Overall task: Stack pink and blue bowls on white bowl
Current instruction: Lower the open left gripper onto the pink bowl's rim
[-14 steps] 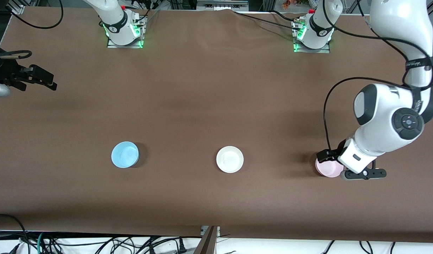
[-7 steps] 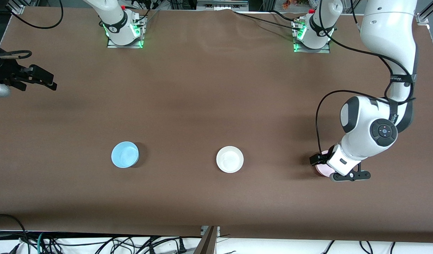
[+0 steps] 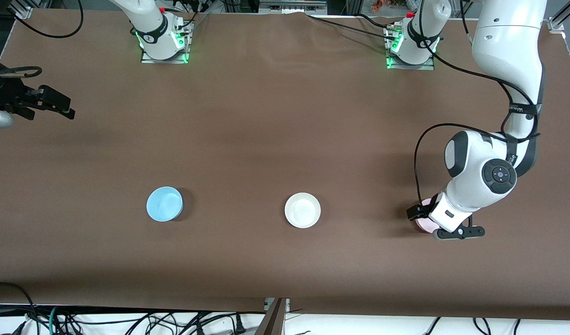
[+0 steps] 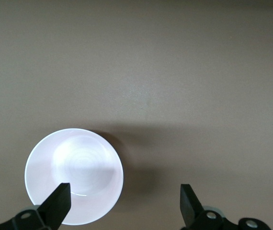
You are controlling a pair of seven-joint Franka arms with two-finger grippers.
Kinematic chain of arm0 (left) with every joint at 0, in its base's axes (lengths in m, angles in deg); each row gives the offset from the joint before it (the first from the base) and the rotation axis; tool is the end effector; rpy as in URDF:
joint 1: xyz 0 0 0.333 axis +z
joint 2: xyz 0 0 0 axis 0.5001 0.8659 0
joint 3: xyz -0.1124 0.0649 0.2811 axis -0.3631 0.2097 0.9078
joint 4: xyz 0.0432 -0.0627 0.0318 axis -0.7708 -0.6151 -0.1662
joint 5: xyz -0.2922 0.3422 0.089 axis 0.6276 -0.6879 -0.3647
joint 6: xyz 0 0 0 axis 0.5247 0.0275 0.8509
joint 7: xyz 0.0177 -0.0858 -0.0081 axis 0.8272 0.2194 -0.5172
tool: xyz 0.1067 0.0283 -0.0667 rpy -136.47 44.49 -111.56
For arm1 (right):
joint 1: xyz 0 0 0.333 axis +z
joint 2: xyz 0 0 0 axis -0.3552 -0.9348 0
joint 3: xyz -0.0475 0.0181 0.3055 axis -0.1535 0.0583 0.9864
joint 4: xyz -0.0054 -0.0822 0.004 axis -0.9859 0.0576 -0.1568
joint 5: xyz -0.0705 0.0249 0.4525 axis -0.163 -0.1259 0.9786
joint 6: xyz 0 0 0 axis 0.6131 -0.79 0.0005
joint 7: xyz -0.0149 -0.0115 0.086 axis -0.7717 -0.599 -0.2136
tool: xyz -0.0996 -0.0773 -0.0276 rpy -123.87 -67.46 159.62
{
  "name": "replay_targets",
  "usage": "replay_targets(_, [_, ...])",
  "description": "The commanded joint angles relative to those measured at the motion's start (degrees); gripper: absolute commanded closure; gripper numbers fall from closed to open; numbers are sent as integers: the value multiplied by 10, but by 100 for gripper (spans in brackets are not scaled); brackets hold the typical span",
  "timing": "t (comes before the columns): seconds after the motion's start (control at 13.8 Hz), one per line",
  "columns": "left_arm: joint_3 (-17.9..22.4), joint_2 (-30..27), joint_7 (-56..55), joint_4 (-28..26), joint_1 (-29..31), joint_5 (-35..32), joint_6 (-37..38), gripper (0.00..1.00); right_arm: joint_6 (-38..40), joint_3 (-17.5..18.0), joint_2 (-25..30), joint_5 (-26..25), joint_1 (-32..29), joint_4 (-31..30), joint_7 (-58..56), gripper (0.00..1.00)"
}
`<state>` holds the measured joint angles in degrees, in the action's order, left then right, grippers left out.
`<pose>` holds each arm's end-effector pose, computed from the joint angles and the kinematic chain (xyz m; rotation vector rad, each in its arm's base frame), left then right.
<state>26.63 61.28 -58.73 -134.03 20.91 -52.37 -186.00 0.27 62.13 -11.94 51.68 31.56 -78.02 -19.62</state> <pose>0.7603 -0.0846 0.2193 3.1111 0.1490 0.1239 0.6322 0.0086 0.5813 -3.1101 -0.0205 0.0481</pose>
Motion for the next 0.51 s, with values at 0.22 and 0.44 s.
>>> replay_targets(0.22, [1, 16, 1, -6, 0, 6, -24, 0, 0, 5, 12, -3, 1, -10, 6, 0])
replay_targets(0.44, [1, 31, 1, -12, 0, 6, -49, 0, 1, 5, 12, -3, 1, -10, 6, 0])
